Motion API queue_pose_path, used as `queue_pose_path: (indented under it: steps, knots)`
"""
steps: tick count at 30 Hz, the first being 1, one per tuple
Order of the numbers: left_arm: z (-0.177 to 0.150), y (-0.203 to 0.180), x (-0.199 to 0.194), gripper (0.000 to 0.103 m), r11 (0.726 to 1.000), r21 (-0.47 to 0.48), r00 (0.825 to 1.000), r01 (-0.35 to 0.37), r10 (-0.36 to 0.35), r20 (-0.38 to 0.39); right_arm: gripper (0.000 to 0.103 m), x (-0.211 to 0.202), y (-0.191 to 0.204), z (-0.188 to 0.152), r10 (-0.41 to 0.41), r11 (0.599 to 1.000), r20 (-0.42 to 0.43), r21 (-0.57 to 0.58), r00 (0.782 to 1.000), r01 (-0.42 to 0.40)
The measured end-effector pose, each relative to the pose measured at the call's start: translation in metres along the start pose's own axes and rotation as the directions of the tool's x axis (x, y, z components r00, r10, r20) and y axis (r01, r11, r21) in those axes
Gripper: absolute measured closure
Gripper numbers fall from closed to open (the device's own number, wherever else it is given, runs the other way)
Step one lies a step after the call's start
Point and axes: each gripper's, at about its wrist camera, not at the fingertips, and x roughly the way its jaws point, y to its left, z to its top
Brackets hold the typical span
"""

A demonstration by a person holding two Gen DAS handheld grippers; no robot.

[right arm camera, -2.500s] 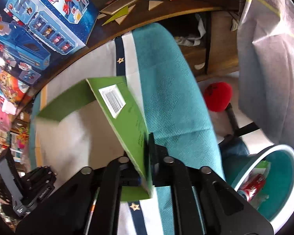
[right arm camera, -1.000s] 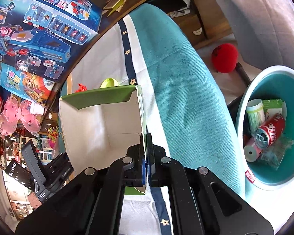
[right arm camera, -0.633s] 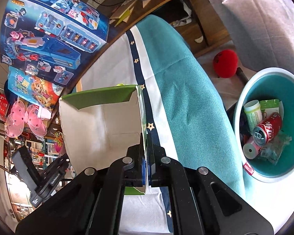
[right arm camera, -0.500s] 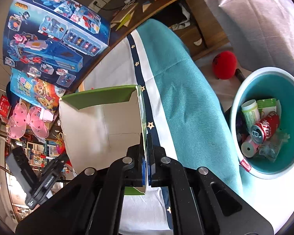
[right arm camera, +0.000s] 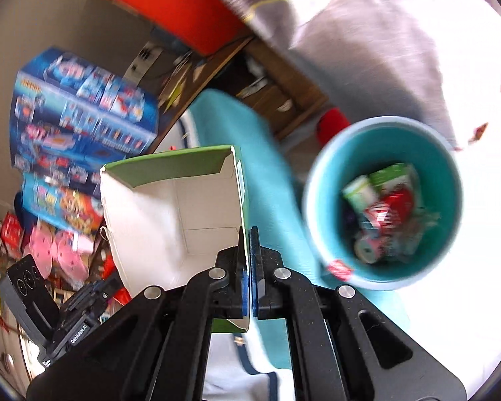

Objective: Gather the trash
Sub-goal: 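Open the left tool over the bin while the right tool drops the green box in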

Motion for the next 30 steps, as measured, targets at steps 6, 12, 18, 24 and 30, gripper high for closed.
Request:
queue_pose_path:
  steps: [6,12,18,24,30]
  knots:
    - [0.009,-0.059,0.051,0.093,0.993,0.088,0.992,0.081,-0.072,-0.099,0.101,-0.042,-0.066,0.007,-0.063,0.994,0.078,0.093,0.995,0.056]
    - [0.008,-0.103,0.101,0.093,0.982,0.139,0.975,0.127,-0.098,-0.198,0.101,-0.049,-0.116,0.014,-0.095,0.983,0.071,0.162,0.993,0.082]
    - [0.007,-0.122,0.141,0.093,0.979,0.151,0.960,0.134,-0.090,-0.266,0.101,-0.044,-0.144,0.020,-0.110,0.978,0.047,0.185,0.993,0.100]
    - [0.012,-0.124,0.175,0.078,0.982,0.138,0.949,0.127,-0.079,-0.307,0.101,-0.036,-0.155,0.028,-0.125,0.973,0.023,0.200,0.992,0.118]
    - [0.013,-0.114,0.187,0.013,0.991,0.112,0.951,0.075,-0.037,-0.306,0.101,-0.028,-0.155,0.037,-0.139,0.973,0.000,0.186,0.990,0.136]
